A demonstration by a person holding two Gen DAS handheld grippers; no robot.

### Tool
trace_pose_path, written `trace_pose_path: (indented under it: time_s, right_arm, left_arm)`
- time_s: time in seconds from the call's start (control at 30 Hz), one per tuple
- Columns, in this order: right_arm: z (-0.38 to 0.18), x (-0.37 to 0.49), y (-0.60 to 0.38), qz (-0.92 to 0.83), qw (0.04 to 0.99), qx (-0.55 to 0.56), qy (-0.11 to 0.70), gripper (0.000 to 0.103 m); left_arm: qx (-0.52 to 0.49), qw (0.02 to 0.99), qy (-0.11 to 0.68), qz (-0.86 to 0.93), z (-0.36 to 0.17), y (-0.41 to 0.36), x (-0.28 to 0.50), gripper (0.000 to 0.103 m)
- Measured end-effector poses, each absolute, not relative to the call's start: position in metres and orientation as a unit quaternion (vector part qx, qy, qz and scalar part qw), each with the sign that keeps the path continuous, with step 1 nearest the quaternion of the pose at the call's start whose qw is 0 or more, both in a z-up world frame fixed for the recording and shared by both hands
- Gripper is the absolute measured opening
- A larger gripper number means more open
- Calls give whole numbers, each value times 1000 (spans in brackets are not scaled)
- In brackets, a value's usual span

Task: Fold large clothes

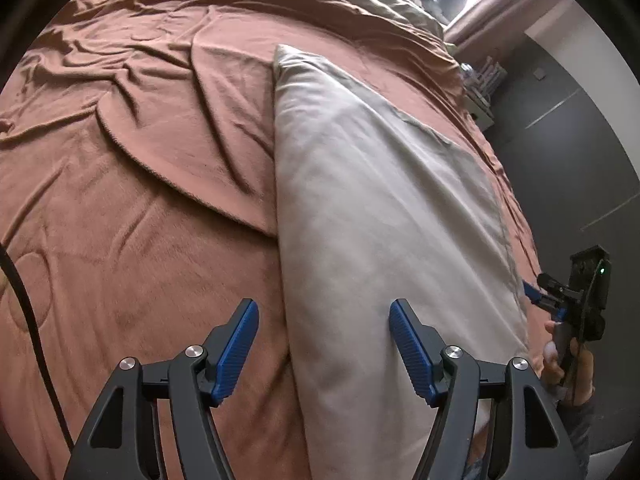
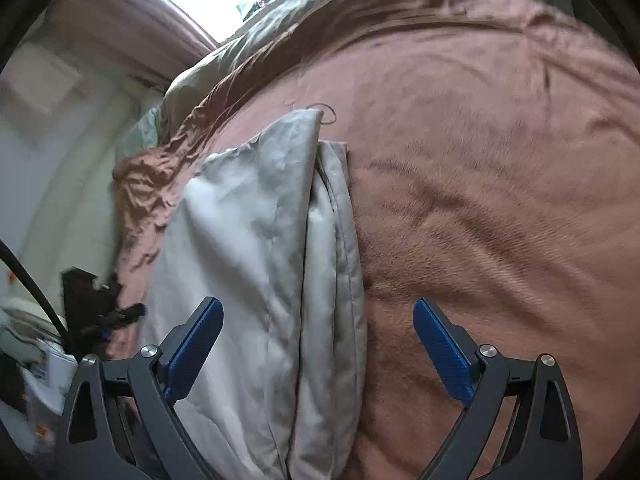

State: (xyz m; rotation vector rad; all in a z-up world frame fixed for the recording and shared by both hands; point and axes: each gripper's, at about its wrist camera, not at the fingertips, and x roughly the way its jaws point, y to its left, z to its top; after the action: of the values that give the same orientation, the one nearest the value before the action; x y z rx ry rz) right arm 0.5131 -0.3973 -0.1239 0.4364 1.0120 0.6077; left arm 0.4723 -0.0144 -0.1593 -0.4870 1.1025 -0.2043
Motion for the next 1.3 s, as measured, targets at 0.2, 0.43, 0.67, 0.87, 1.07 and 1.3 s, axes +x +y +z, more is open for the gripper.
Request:
trace_pose_path:
  time_s: [0.2, 0.43, 0.67, 0.87, 1.07, 1.3]
  right_arm:
    - [-152, 550, -395, 336, 761, 259, 492, 96]
    - [-165, 602, -369, 357, 732, 247, 525, 64]
    - [-170, 649, -352, 376, 703, 241, 553, 63]
    - [-172, 656, -340, 389, 706, 221, 549, 57]
    - [-154, 636, -334, 377, 741, 178, 526, 19]
    - [-111, 596, -326, 362, 778, 135, 496, 11]
  left_arm:
    - [-249, 815, 512, -103, -169, -12, 494, 70]
    - [-249, 820, 505, -106, -171, -13, 525, 70]
    - [-255, 819, 504, -99, -176, -12, 546, 70]
    - [-251, 822, 503, -93, -180, -17, 550, 69]
    - [-236, 825, 504, -97, -173, -20, 549, 46]
    - [-225, 839, 486, -100, -148, -25, 533, 17]
